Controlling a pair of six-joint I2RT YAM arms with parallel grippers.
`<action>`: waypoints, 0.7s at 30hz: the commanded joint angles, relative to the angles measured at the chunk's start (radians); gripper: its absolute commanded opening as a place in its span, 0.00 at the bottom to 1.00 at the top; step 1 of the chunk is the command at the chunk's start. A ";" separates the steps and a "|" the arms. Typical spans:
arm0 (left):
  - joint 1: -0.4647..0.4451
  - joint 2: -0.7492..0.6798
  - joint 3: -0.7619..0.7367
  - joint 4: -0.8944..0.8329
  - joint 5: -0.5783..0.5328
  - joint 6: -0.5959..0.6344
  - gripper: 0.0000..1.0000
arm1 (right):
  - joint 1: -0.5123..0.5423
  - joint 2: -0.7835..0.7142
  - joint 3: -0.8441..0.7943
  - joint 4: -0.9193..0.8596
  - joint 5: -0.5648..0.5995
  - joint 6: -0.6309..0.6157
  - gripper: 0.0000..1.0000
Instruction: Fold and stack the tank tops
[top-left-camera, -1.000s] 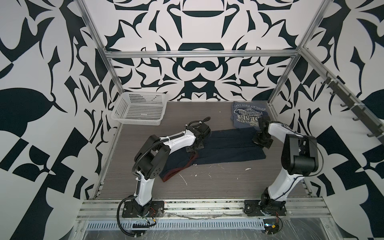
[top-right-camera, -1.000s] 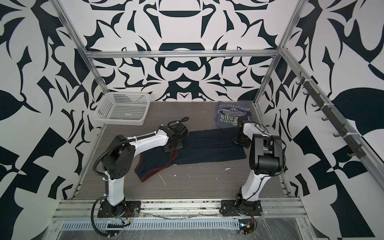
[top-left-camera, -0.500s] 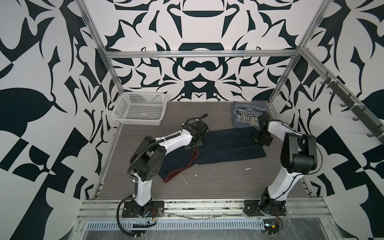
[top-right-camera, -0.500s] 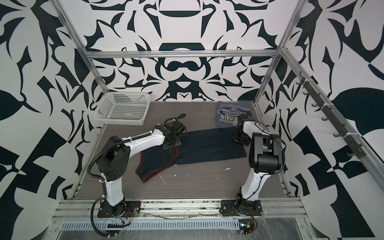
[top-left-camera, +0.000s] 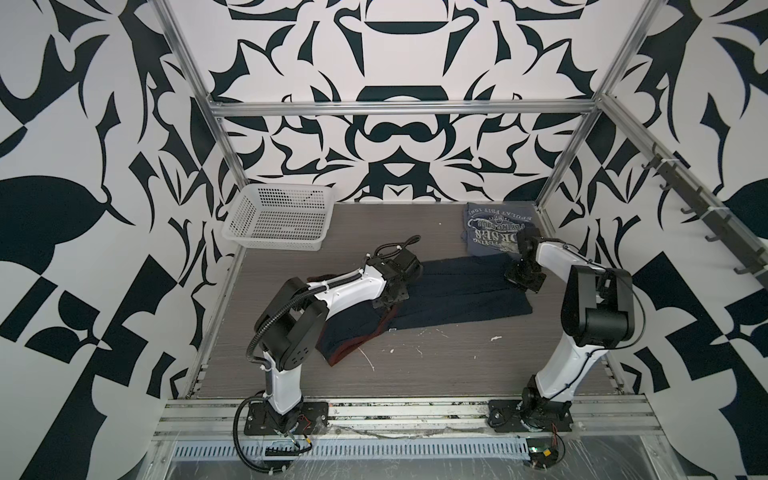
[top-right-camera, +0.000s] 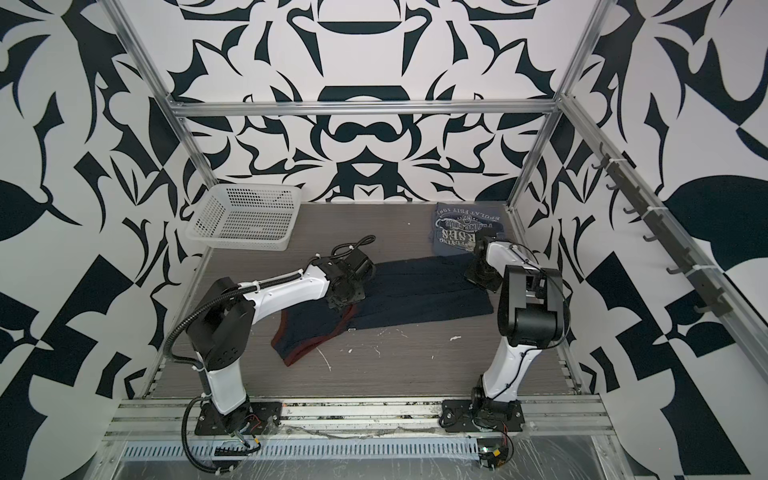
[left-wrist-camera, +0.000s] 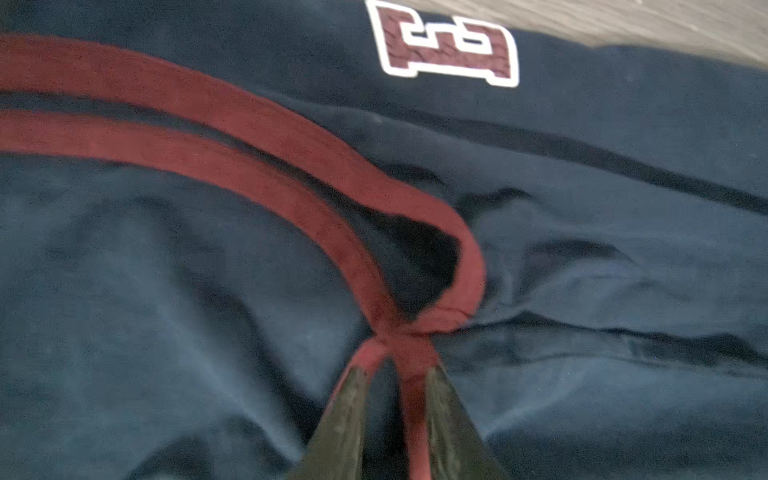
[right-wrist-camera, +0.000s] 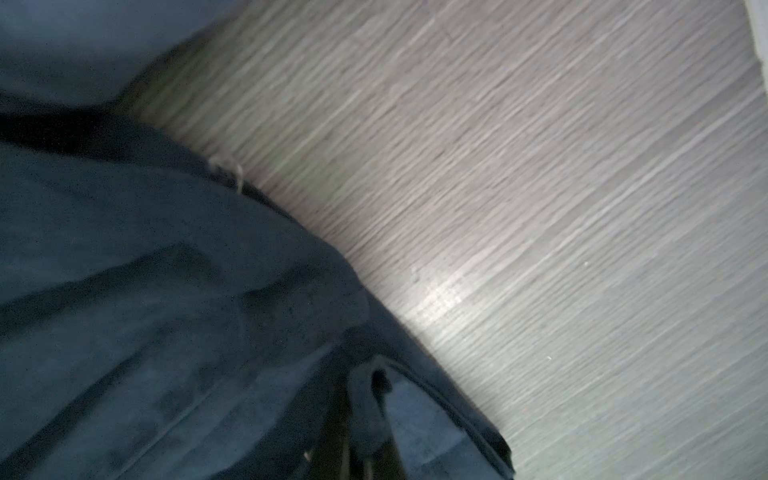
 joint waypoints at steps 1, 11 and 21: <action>-0.011 0.022 0.015 -0.007 0.019 -0.017 0.31 | -0.005 -0.053 0.009 -0.003 0.028 0.006 0.00; -0.013 0.034 0.027 -0.008 -0.012 -0.025 0.08 | -0.005 -0.043 0.027 -0.009 0.018 0.004 0.00; 0.010 -0.052 -0.023 0.061 -0.103 -0.041 0.00 | -0.005 -0.039 0.080 -0.036 0.024 0.004 0.00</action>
